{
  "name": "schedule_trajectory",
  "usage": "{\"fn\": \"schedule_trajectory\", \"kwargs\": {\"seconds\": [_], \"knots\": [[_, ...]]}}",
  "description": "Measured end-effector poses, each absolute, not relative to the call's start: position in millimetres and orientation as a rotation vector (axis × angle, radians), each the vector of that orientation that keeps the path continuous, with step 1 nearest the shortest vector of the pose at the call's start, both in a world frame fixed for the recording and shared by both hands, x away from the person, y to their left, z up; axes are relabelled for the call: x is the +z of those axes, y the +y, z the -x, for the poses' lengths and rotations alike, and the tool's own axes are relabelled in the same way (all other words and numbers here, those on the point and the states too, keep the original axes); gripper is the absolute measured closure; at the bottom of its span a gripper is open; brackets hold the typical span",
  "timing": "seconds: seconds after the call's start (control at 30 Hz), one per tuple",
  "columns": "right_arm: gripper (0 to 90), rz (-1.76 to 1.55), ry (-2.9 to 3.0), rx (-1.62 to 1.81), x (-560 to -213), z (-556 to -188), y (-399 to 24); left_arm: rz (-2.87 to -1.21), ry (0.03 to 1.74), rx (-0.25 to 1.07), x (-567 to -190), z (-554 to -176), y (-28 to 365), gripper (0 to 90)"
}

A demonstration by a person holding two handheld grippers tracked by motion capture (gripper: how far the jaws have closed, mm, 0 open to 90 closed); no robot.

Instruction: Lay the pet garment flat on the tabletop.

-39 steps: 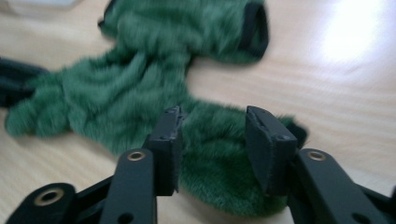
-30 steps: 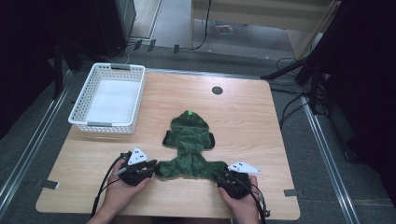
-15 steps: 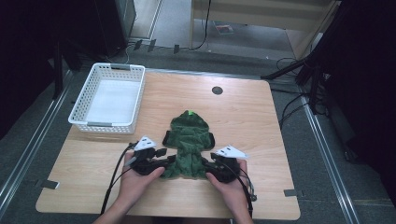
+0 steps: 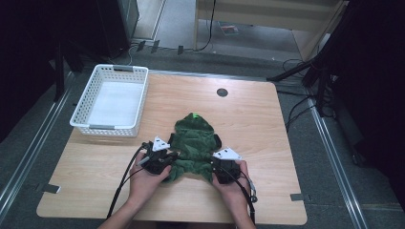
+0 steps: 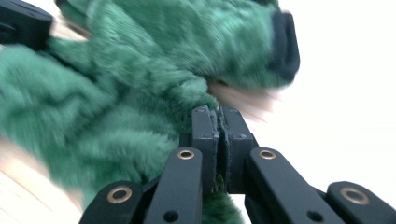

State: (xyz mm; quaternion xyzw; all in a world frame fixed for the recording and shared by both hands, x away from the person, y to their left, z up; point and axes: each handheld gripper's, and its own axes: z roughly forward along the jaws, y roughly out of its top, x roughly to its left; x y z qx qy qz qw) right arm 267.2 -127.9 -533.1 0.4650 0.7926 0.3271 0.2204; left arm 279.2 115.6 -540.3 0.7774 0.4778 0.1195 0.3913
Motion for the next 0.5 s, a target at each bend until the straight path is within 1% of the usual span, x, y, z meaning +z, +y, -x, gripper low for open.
{"fn": "schedule_trajectory", "kwargs": {"seconds": [0.1,0.13,0.2,0.27,0.33,0.4,0.5], "knots": [[85.4,-1.286,2.215,0.894,-538.3,-266.3,-130.2,-1.925,1.221,0.246,-544.7,-278.0,120.6,88.9],[82.5,-1.289,2.216,0.908,-538.2,-266.2,-130.6,-1.906,1.199,0.219,-544.2,-277.3,121.8,85.6],[70.3,-1.288,2.241,0.994,-535.2,-265.6,-130.9,-1.888,1.170,0.198,-540.6,-274.5,122.9,72.6],[63.4,-1.259,2.239,1.031,-530.7,-262.2,-131.4,-1.883,1.166,0.189,-536.2,-272.0,126.1,62.4],[57.6,-1.264,2.240,1.073,-525.3,-257.7,-135.0,-1.872,1.170,0.179,-530.4,-268.4,133.1,56.0],[55.1,-1.240,2.239,1.113,-519.8,-251.6,-141.1,-1.850,1.162,0.170,-526.0,-262.4,141.1,53.4],[54.6,-1.225,2.235,1.138,-513.0,-237.4,-154.5,-1.858,1.149,0.153,-525.0,-249.8,150.7,50.5]]}}
